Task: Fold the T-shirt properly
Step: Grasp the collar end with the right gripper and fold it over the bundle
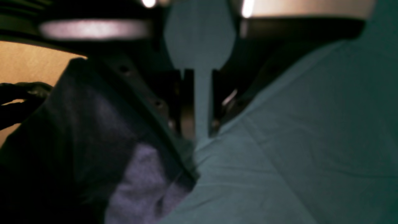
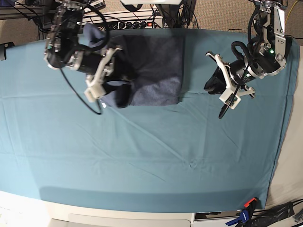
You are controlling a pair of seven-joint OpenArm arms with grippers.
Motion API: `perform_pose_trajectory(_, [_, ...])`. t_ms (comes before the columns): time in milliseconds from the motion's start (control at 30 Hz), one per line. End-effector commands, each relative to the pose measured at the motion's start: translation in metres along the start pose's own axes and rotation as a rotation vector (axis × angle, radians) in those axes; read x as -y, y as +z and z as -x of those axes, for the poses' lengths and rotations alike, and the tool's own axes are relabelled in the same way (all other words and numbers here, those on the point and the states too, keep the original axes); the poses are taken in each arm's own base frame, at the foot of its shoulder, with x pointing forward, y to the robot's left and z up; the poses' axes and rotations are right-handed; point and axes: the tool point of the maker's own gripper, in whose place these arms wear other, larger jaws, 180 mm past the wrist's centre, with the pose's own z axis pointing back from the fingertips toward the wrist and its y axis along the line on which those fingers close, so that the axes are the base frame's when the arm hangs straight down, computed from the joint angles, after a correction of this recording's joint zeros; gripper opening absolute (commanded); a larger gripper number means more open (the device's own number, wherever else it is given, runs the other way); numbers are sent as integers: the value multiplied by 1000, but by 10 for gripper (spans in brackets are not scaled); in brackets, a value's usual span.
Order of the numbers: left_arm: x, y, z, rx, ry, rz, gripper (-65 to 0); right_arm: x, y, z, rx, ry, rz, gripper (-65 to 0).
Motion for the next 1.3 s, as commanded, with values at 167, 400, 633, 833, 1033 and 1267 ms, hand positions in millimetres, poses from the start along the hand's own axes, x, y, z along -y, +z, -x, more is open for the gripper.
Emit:
perform_pose_trajectory(167, [0, 4, -10, 39, -14, 3, -555, -28, -23, -17, 44, 59, -63, -650])
perform_pose_trajectory(400, [0, 4, -10, 39, -14, 3, -555, -21, -36, -28, 45, 148, 10, -650])
perform_pose_trajectory(633, [0, 4, -11, 43, -14, 3, -555, -29, -55, -22, 0, 208, 40, -650])
perform_pose_trajectory(833, [0, 4, -11, 43, -14, 3, -555, -33, -74, -22, -12, 270, 110, -650])
perform_pose_trajectory(1033, [0, 4, -11, 43, -14, 3, -555, -38, -82, -16, -43, 285, 123, -650])
perform_pose_trajectory(1267, [0, 4, -11, 44, -14, 2, -555, -43, -85, -19, -31, 278, 113, -650])
